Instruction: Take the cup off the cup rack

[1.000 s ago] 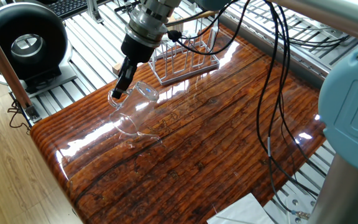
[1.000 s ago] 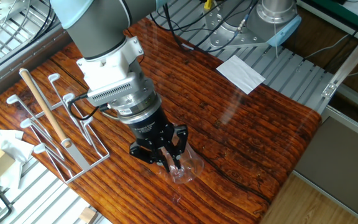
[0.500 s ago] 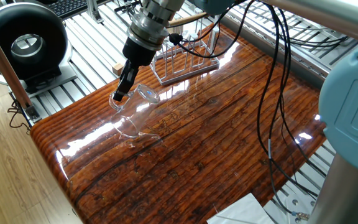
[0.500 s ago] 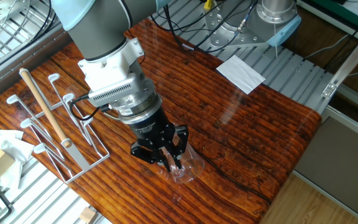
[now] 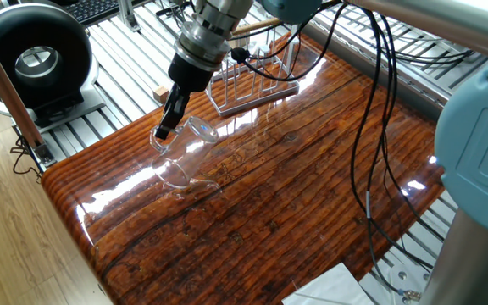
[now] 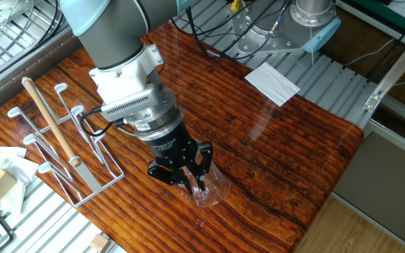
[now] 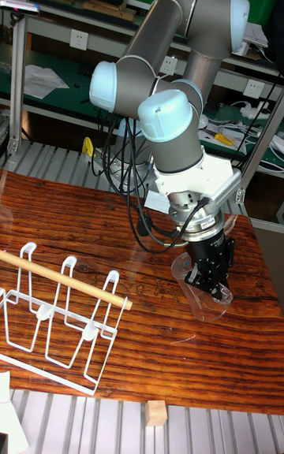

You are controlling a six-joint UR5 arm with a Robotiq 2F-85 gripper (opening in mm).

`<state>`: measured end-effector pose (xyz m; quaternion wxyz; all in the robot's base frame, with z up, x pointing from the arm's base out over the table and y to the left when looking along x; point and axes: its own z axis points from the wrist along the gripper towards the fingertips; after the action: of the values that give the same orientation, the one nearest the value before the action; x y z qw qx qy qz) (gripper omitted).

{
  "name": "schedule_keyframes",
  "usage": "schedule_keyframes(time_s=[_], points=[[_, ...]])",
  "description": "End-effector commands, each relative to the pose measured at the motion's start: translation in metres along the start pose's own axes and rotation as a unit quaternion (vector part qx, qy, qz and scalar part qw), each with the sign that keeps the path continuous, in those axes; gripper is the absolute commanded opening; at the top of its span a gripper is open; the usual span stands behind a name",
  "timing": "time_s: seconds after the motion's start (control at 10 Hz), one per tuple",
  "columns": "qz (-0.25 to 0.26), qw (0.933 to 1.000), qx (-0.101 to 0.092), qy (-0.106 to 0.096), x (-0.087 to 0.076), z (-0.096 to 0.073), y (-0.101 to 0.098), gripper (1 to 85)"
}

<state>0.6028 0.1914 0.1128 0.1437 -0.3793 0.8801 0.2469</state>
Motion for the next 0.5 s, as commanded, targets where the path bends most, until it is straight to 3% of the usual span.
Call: schedule_keyframes(time_s=[0.0,0.4], points=[[-0.004,1.0000,0.005,-0.005,-0.0010,0.0011,-0.0040,29.0],[-0.013,0.9998,0.013,0.002,0.0014,-0.0007,-0.0085,34.0]])
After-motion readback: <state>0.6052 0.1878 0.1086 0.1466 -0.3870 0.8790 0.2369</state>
